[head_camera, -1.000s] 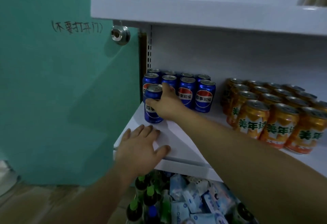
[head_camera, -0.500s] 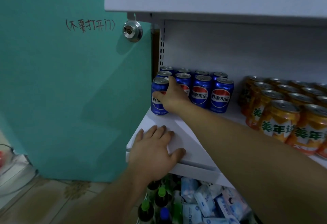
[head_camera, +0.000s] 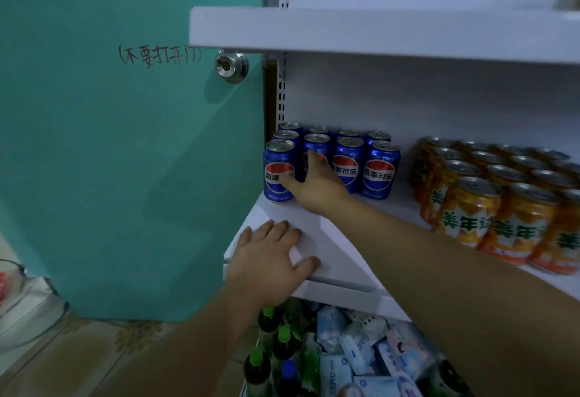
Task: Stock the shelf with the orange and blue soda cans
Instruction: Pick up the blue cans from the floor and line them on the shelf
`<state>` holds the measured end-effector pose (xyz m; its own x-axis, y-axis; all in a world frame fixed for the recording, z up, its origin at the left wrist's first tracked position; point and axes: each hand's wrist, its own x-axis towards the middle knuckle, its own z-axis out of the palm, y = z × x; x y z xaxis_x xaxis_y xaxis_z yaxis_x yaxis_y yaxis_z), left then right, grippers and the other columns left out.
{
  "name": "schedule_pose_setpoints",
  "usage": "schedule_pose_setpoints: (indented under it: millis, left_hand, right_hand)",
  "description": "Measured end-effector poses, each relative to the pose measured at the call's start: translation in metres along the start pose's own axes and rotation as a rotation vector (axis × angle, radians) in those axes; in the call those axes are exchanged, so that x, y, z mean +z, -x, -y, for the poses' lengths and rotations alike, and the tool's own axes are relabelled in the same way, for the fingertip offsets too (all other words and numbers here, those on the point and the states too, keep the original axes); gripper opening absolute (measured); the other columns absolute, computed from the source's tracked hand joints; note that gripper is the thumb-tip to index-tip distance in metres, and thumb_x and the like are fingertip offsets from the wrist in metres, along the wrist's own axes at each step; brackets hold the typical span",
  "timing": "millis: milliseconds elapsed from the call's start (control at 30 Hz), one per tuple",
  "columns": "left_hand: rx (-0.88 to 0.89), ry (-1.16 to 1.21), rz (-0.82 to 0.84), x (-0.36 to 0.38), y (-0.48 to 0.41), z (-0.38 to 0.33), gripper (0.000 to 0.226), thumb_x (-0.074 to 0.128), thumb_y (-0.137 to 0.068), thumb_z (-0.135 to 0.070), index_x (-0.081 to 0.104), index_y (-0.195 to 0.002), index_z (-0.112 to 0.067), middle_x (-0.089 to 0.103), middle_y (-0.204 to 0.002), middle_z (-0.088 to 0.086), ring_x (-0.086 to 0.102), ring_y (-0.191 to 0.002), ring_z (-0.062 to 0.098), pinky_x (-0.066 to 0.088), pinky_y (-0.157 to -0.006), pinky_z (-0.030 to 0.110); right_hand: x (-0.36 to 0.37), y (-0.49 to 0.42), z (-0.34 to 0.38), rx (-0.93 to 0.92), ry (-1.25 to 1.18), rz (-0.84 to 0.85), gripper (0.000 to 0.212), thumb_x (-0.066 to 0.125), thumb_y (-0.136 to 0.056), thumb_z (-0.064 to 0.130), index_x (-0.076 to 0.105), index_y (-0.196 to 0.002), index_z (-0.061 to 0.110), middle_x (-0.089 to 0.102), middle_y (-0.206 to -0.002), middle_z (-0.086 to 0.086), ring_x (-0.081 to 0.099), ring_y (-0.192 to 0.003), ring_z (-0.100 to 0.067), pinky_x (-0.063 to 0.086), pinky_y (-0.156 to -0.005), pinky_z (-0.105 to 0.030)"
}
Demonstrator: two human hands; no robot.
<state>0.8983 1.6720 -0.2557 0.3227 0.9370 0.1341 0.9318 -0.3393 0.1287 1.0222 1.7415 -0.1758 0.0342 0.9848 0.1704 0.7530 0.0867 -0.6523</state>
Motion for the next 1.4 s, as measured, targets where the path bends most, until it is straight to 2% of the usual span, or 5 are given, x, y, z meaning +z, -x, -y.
schedule_pose_setpoints:
  millis: [333,633,800,1000,1400]
  left_hand:
    - [-0.004,0.021,0.19,-0.022,0.015,-0.046,0.07,0.034,-0.092,-0.064,0.024,-0.15,-0.025,0.018,-0.16,0.001,0.017,-0.146,0.022,0.012,-0.117,0.049]
    - [0.567,0.148,0.397,0.018,0.129,-0.251,0.064,0.05,-0.088,-0.06,0.043,-0.14,-0.024,0.04,-0.146,-0.001,0.04,-0.131,0.022,0.035,-0.107,0.044]
    - [0.823,0.052,0.619,0.077,0.213,-0.322,0.059,0.051,-0.091,-0.055,0.044,-0.138,-0.02,0.045,-0.138,0.005,0.046,-0.12,0.024,0.043,-0.099,0.04]
    - [1.001,-0.057,0.718,0.141,0.272,-0.355,0.063,0.051,-0.089,-0.053,0.039,-0.143,-0.021,0.037,-0.149,0.001,0.037,-0.133,0.022,0.033,-0.108,0.037]
    - [0.841,-0.091,0.982,0.281,0.25,-0.361,0.054,0.055,-0.081,-0.056,0.053,-0.127,-0.027,0.048,-0.136,0.0,0.043,-0.123,0.023,0.039,-0.1,0.041]
  right_hand:
    - [-0.133,0.19,-0.074,0.203,0.358,0.004,0.071,0.047,-0.093,0.058,0.029,-0.15,0.02,0.036,-0.153,-0.005,0.039,-0.134,-0.026,0.036,-0.103,-0.033]
    - [-0.189,0.37,-0.16,0.616,0.325,-0.094,0.072,0.046,-0.095,0.056,0.025,-0.151,0.015,0.034,-0.151,-0.01,0.046,-0.127,-0.03,0.044,-0.088,-0.035]
    - [-0.179,0.473,-0.215,0.819,0.271,-0.064,0.074,0.047,-0.095,0.056,0.024,-0.151,0.014,0.037,-0.151,-0.01,0.057,-0.109,-0.026,0.05,-0.081,-0.034]
    - [-0.148,0.557,-0.268,0.982,0.215,0.012,0.067,0.046,-0.096,0.054,0.031,-0.147,0.012,0.039,-0.146,-0.013,0.048,-0.123,-0.029,0.045,-0.095,-0.037]
    - [-0.042,0.588,-0.397,1.088,0.153,0.243,0.068,0.046,-0.095,0.051,0.026,-0.148,0.013,0.036,-0.148,-0.015,0.039,-0.132,-0.033,0.037,-0.104,-0.04]
